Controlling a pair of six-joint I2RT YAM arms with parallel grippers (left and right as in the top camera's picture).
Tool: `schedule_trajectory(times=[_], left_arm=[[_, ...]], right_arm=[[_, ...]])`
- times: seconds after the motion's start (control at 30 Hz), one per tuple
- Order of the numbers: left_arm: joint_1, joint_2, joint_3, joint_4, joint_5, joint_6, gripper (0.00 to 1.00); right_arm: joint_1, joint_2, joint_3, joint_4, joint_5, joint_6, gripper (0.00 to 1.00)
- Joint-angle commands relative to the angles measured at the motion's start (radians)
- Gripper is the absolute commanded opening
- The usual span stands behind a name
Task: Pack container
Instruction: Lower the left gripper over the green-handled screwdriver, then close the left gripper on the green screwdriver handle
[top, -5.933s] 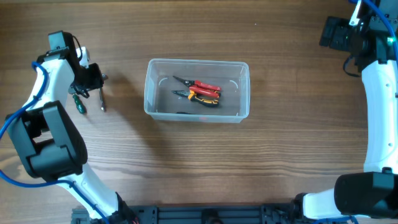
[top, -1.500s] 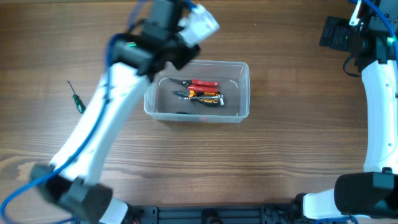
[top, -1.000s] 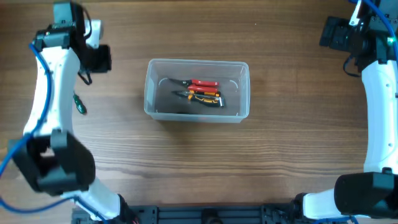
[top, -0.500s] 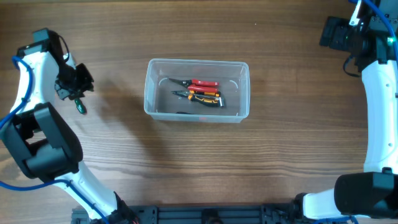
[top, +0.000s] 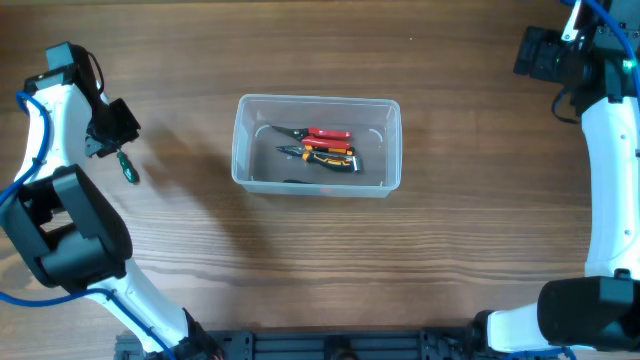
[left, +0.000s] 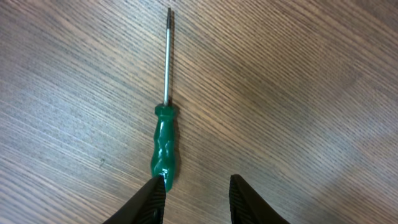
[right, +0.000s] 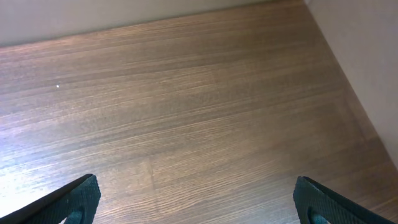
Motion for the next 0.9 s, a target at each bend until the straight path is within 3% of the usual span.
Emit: schedule_trajectory(times=[0.0, 0.33, 0.43, 0.87], left_arm=[[0.002, 0.031, -0.01, 0.005, -0.017, 0.103, 0.36], [0.072, 0.033, -0.114, 0.08, 0.068, 0.14, 0.39], [0.094, 0.033, -0.125, 0.086, 0.12, 0.2, 0.4], [0.098, 0.034, -0.188, 0.152, 0.134, 0.217, 0.37]], right_arm=[[0.001, 0.007, -0.002, 0.003, -0.004, 0.02, 1.0], [0.001, 0.007, -0.002, 0.003, -0.004, 0.02, 1.0], [0.001, 0.007, -0.002, 0.003, -0.004, 0.02, 1.0], [0.001, 0.007, -0.002, 0.003, -0.004, 0.02, 1.0]])
